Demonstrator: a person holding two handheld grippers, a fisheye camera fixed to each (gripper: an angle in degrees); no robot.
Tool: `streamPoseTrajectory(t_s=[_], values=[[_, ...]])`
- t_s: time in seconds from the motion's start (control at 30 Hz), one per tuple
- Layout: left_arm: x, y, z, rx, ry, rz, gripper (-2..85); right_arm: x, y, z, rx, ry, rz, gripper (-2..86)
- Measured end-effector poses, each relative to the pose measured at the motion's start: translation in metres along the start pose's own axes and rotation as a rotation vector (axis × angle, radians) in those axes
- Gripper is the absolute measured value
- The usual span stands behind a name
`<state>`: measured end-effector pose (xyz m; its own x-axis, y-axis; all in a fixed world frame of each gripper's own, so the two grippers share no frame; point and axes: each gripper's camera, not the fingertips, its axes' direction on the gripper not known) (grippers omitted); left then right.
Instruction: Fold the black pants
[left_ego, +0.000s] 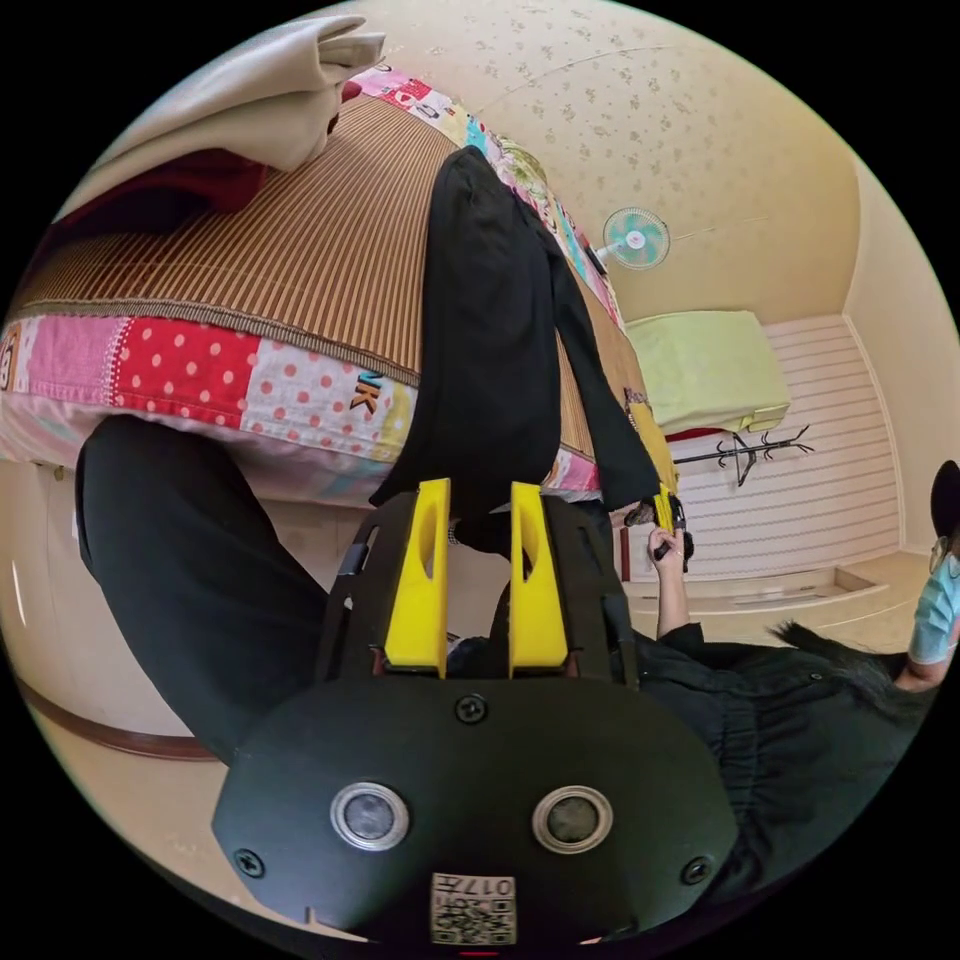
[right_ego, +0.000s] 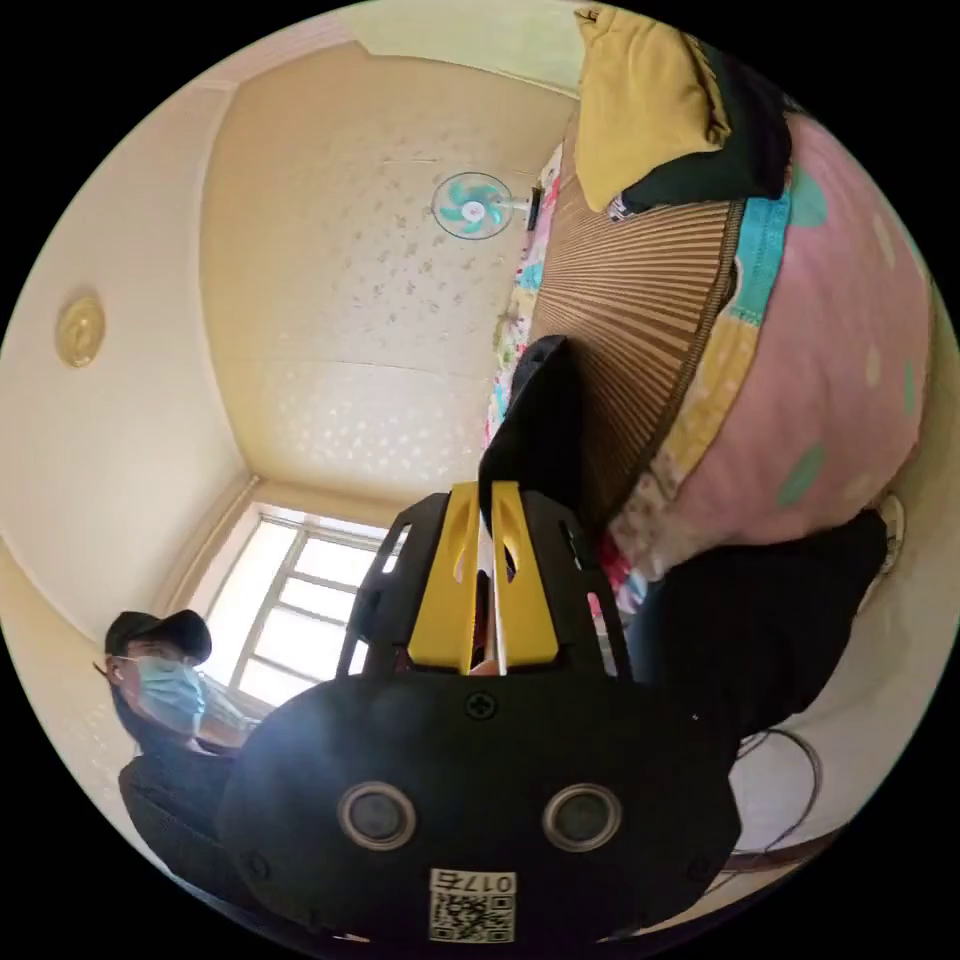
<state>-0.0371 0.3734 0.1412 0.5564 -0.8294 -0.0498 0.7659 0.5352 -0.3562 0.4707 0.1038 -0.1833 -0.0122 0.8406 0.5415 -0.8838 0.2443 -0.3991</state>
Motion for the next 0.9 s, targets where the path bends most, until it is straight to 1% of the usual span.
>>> streamPoseTrajectory(t_s=[0.03,0.07,0.1,0.13,0.17,0.2,0.23,0.27,0.33,0.4,0.43,0.47,0.5,0.57,0.6,0.67,0.7,0.77,0.83,0.9], values=[[0.001,0.001,-0.002,0.000,0.002,0.003,9.8,-0.006,0.013,-0.011,0.056,-0.180,0.043,2.7],[0.004,0.003,-0.004,-0.004,0.008,0.009,9.7,-0.007,0.028,-0.022,0.108,-0.260,0.087,2.5],[0.005,0.005,-0.006,-0.014,0.012,0.017,9.6,-0.006,0.034,-0.028,0.126,-0.257,0.102,2.3],[0.006,0.006,-0.006,-0.019,0.010,0.021,9.6,0.000,0.043,-0.042,0.151,-0.164,0.118,2.0],[0.006,0.007,-0.006,-0.029,0.001,0.028,9.5,0.010,0.047,-0.056,0.157,0.034,0.127,1.7],[0.006,0.008,-0.005,-0.036,-0.010,0.033,9.5,0.017,0.049,-0.061,0.148,0.150,0.135,1.6],[0.005,0.009,-0.004,-0.038,-0.014,0.034,9.5,0.033,0.051,-0.065,0.115,0.358,0.165,1.2],[0.004,0.009,-0.002,-0.045,-0.010,0.030,9.6,0.045,0.054,-0.065,0.090,0.472,0.184,0.9],[0.005,0.006,0.002,-0.056,0.037,0.025,9.8,0.044,0.060,-0.057,0.082,0.521,0.142,0.6],[0.016,-0.001,0.006,-0.052,0.110,0.056,10.1,0.015,0.067,-0.037,0.072,0.575,0.005,0.5],[0.021,-0.003,0.007,-0.051,0.118,0.067,10.5,-0.014,0.073,-0.015,0.047,0.613,-0.128,0.4],[0.033,-0.009,0.011,-0.051,0.127,0.086,11.3,-0.046,0.084,0.014,0.004,0.622,-0.296,0.4],[0.046,-0.016,0.016,-0.051,0.150,0.109,12.6,-0.061,0.091,0.031,-0.030,0.615,-0.380,0.4],[0.069,-0.029,0.027,-0.055,0.229,0.151,14.3,-0.105,0.132,0.106,-0.236,0.538,-0.665,0.4],[0.084,-0.039,0.036,-0.066,0.291,0.180,15.3,-0.111,0.144,0.124,-0.296,0.515,-0.717,0.4],[0.104,-0.054,0.053,-0.094,0.375,0.214,17.0,-0.113,0.199,0.191,-0.514,0.431,-0.872,0.4],[0.113,-0.064,0.067,-0.124,0.425,0.224,18.2,-0.108,0.214,0.205,-0.561,0.410,-0.895,0.4],[0.120,-0.077,0.092,-0.181,0.488,0.221,19.3,-0.078,0.261,0.250,-0.717,0.364,-0.901,0.5],[0.120,-0.086,0.121,-0.251,0.488,0.208,18.6,-0.052,0.287,0.271,-0.805,0.361,-0.888,0.6],[0.113,-0.087,0.153,-0.337,0.490,0.175,10.6,-0.030,0.297,0.285,-0.917,0.390,-0.866,0.9]])
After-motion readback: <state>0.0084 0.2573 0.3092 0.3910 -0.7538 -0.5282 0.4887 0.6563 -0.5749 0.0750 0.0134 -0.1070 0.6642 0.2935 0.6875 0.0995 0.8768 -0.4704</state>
